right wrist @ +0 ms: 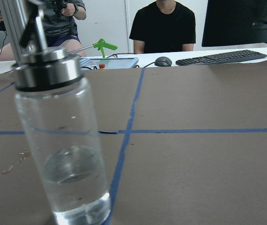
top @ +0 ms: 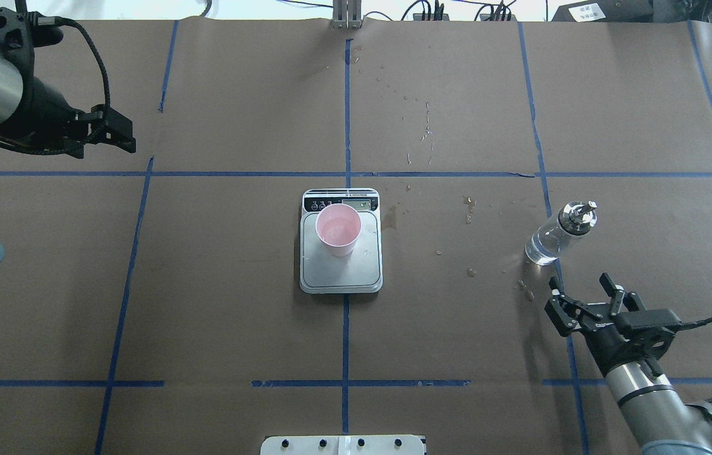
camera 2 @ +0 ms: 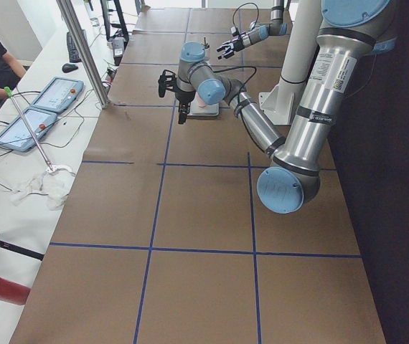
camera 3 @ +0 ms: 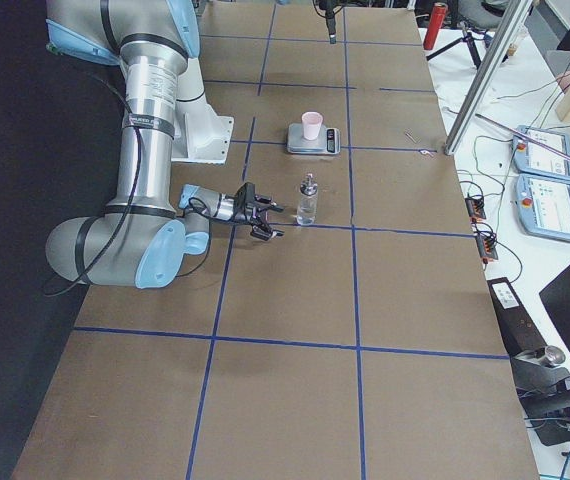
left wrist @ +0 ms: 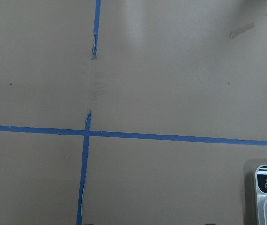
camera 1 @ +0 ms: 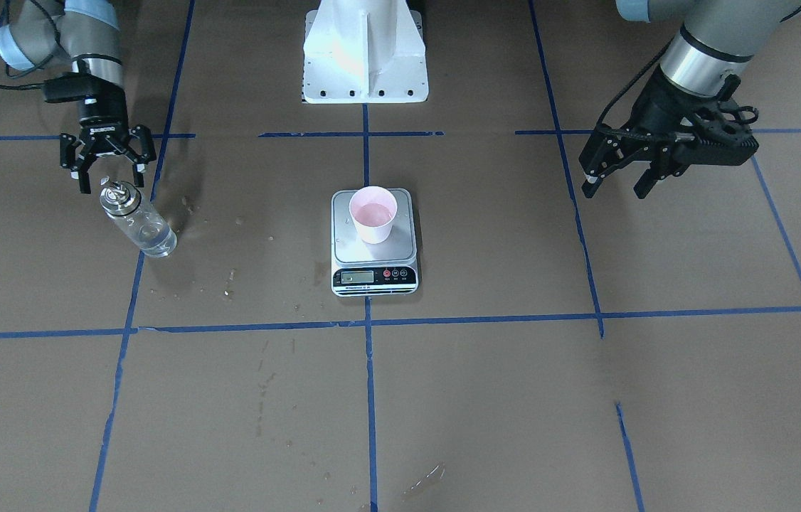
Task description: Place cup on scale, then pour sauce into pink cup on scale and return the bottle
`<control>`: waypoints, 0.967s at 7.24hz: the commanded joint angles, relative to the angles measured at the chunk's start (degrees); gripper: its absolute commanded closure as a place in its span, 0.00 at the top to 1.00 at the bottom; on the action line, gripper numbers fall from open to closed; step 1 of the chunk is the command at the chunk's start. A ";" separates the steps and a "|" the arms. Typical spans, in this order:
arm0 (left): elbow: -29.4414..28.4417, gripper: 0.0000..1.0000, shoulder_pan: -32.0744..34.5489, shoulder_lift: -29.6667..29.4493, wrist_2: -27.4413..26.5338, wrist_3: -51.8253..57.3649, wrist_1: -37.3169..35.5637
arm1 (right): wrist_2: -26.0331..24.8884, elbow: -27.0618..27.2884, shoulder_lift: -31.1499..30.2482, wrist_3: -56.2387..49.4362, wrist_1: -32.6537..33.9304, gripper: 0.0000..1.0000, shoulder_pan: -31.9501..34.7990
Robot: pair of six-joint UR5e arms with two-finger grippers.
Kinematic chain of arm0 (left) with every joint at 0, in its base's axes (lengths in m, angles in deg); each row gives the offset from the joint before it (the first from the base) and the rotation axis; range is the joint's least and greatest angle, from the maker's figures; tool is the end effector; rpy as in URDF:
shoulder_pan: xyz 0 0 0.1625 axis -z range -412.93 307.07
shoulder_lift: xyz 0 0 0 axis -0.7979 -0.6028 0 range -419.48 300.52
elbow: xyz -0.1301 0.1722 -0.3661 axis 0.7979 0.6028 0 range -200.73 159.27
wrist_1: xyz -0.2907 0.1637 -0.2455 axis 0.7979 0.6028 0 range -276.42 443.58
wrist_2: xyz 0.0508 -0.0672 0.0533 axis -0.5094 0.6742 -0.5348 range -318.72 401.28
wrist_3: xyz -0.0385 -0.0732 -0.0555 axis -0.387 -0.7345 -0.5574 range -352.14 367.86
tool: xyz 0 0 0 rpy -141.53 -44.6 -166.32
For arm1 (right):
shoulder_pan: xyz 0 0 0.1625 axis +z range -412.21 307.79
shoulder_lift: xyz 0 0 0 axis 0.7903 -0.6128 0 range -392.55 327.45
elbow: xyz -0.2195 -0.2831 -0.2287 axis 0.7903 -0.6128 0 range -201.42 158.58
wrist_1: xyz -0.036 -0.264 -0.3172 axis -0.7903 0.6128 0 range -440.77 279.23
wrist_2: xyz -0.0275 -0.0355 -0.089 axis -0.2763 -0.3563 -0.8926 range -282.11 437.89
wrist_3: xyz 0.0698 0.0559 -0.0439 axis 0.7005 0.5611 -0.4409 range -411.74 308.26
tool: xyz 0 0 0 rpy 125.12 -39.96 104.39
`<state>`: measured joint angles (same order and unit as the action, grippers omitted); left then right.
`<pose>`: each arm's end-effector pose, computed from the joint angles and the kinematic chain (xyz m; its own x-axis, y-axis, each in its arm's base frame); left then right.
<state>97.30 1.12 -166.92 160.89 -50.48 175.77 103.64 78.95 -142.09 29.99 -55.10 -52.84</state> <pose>0.2452 -0.4813 0.2730 0.5935 -0.0408 -0.8038 0.2088 0.9723 0.1047 -0.3400 -0.2194 0.5684 0.6710 -0.0700 0.7382 -0.6446 0.4369 0.6273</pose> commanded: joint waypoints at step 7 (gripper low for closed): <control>-1.84 1.00 5.53 8.63 2.28 21.57 0.70 | 34.20 -4.47 0.62 -25.96 -14.25 1.00 28.59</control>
<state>95.90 5.03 -160.13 162.25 -33.02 176.28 127.84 75.49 -144.15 9.99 -69.54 -33.11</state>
